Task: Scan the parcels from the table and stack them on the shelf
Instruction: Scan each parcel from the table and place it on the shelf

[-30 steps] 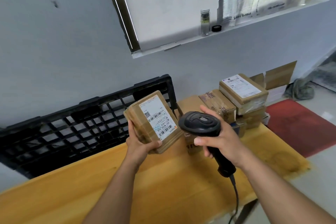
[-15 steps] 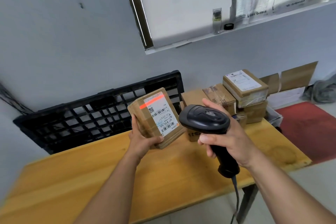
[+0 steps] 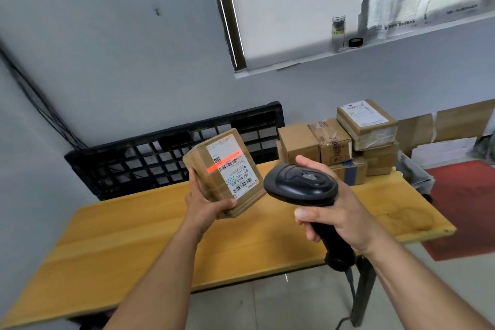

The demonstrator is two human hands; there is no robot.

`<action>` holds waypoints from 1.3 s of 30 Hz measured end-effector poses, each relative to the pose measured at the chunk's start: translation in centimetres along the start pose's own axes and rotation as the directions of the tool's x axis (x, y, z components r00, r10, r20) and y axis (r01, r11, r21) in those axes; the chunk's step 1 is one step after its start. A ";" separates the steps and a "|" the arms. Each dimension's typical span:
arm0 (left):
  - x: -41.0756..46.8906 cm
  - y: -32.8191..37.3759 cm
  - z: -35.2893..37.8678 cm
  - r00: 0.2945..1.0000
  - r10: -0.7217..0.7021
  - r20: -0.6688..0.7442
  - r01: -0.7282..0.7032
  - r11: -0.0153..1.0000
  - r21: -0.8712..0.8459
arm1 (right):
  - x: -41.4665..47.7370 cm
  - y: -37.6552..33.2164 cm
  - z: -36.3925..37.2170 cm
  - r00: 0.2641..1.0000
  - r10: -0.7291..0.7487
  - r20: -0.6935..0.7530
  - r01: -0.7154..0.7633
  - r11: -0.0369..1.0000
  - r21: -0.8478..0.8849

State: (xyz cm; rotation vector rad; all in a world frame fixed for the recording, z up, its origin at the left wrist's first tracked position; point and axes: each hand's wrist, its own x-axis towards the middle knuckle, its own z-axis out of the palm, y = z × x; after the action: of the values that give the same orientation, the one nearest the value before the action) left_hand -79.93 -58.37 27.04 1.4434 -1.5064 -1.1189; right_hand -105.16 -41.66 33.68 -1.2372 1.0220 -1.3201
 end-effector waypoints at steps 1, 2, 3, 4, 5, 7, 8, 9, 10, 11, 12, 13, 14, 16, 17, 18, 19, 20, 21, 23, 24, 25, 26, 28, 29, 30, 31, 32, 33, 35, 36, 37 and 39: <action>-0.6 0.0 -0.2 1.000 0.000 -0.006 0.000 1.000 0.000 | -0.4 0.0 0.1 1.000 0.000 0.007 0.000 1.000 -0.002; -1.2 0.0 -0.5 1.000 -0.002 -0.012 0.002 1.000 0.002 | -0.7 0.0 0.3 1.000 0.000 0.013 0.000 1.000 -0.003; -1.7 0.0 -0.8 1.000 -0.001 -0.021 0.001 1.000 0.009 | -1.0 0.0 0.4 1.000 0.001 0.020 -0.001 1.000 -0.002; -2.2 -0.1 -1.1 1.000 -0.001 -0.030 0.001 1.000 0.013 | -1.3 0.1 0.6 1.000 0.003 0.026 -0.003 1.000 0.003; -2.8 -0.1 -1.4 0.999 -0.001 -0.039 0.001 1.000 0.016 | -1.6 0.1 0.7 0.999 0.004 0.032 -0.004 1.000 0.011; -3.8 -0.2 -2.1 0.998 -0.002 -0.055 0.003 1.000 0.023 | -1.9 0.1 1.1 0.999 0.002 0.045 -0.003 1.000 0.021; -4.4 -0.3 -2.6 0.998 -0.005 -0.062 0.007 1.000 0.024 | -2.0 0.1 1.4 0.999 0.003 0.053 -0.004 1.000 0.024; -4.8 -0.4 -3.0 0.997 -0.008 -0.071 0.010 1.000 0.027 | -2.1 0.1 1.6 0.998 0.004 0.062 -0.006 1.000 0.023; -5.3 -0.4 -3.4 0.996 -0.013 -0.085 0.015 0.999 0.031 | -2.1 0.1 1.9 0.997 0.005 0.072 -0.006 1.000 0.019; -5.8 -0.6 -4.1 0.994 -0.016 -0.108 0.020 0.999 0.041 | -2.1 0.2 2.4 0.996 0.009 0.087 -0.010 1.000 0.015; -6.1 -0.6 -4.5 0.992 -0.018 -0.122 0.024 0.999 0.048 | -2.1 0.3 2.6 0.996 0.013 0.092 -0.015 1.000 0.011; -6.4 -0.6 -4.9 0.991 -0.016 -0.133 0.024 0.998 0.054 | -2.2 0.4 2.9 0.996 0.016 0.093 -0.017 1.000 0.008; -6.8 -0.7 -5.5 0.989 -0.019 -0.148 0.028 0.998 0.058 | -2.2 0.5 3.3 0.995 0.017 0.101 -0.018 1.000 0.008; -7.7 -0.7 -6.8 0.984 -0.027 -0.177 0.036 0.998 0.052 | -2.1 0.6 4.2 0.993 0.019 0.120 -0.021 1.000 0.013; -8.1 -0.8 -7.5 0.982 -0.032 -0.185 0.040 0.998 0.040 | -2.1 0.7 4.7 0.991 0.019 0.131 -0.022 1.000 0.021; -8.5 -1.0 -8.2 0.980 -0.040 -0.193 0.045 0.999 0.019 | -2.0 0.8 5.3 0.989 0.017 0.146 -0.022 0.999 0.030; -8.8 -1.2 -8.9 0.979 -0.043 -0.200 0.045 0.999 0.004 | -2.0 0.8 5.9 0.987 0.016 0.161 -0.022 0.999 0.037; -9.3 -1.3 -9.6 0.977 -0.042 -0.210 0.043 0.999 0.000 | -1.9 0.9 6.5 0.985 0.015 0.174 -0.023 0.999 0.043; -9.7 -1.4 -10.3 0.973 -0.031 -0.227 0.036 0.999 0.014 | -1.8 0.9 7.1 0.982 0.014 0.187 -0.023 0.999 0.044; -10.7 -1.6 -12.0 0.966 -0.032 -0.256 0.045 0.998 0.046 | -1.6 0.9 8.6 0.977 0.012 0.211 -0.021 0.999 0.042; -11.2 -1.8 -12.9 0.963 -0.043 -0.266 0.057 0.997 0.044 | -1.5 0.9 9.4 0.975 0.007 0.222 -0.018 0.999 0.045; -11.9 -1.9 -13.7 0.962 -0.046 -0.270 0.057 0.998 0.032 | -1.5 0.8 10.2 0.973 0.002 0.233 -0.014 0.999 0.050; -12.5 -2.0 -14.6 0.959 -0.044 -0.279 0.052 0.998 0.021 | -1.4 0.8 11.1 0.970 -0.003 0.243 -0.010 0.999 0.052; -14.0 -2.4 -16.3 0.950 -0.024 -0.311 0.033 0.999 0.024 | -1.4 0.9 13.2 0.965 -0.016 0.262 0.005 0.999 0.043; -14.9 -2.4 -17.2 0.944 -0.021 -0.330 0.032 0.999 0.029 | -1.4 0.9 14.4 0.962 -0.021 0.273 0.011 0.999 0.039; -15.9 -2.5 -18.2 0.937 -0.021 -0.347 0.032 0.999 0.027 | -1.4 0.9 15.7 0.959 -0.025 0.284 0.015 0.999 0.038; -17.0 -2.6 -19.2 0.931 -0.014 -0.364 0.024 0.999 0.023 | -1.4 0.9 17.0 0.955 -0.029 0.295 0.018 0.999 0.038; -18.0 -2.6 -20.2 0.925 -0.011 -0.380 0.018 1.000 0.016 | -1.4 0.8 18.4 0.951 -0.030 0.308 0.020 0.999 0.036; -19.2 -2.7 -21.3 0.919 -0.002 -0.395 0.009 1.000 0.014 | -1.5 0.8 19.8 0.945 -0.028 0.325 0.020 0.999 0.028; -21.5 -2.9 -23.4 0.905 0.005 -0.424 -0.004 1.000 0.002 | -1.7 0.8 22.4 0.928 -0.028 0.370 0.025 1.000 0.014; -22.6 -3.1 -24.3 0.898 0.003 -0.439 -0.008 1.000 -0.009 | -1.9 0.7 23.6 0.920 -0.034 0.390 0.032 0.999 0.010; -23.6 -3.3 -25.3 0.892 0.001 -0.452 -0.009 1.000 -0.015 | -2.1 0.6 24.8 0.913 -0.040 0.405 0.042 0.999 0.004; -25.7 -3.6 -26.9 0.875 0.004 -0.485 -0.015 1.000 -0.020 | -2.7 0.3 27.2 0.901 -0.049 0.431 0.057 0.998 -0.007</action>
State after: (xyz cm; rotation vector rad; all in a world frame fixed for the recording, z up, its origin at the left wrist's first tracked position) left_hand -51.47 -35.17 33.90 1.5549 -1.1350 -0.6884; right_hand -78.29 -37.53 36.11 -1.4976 0.6872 -1.0108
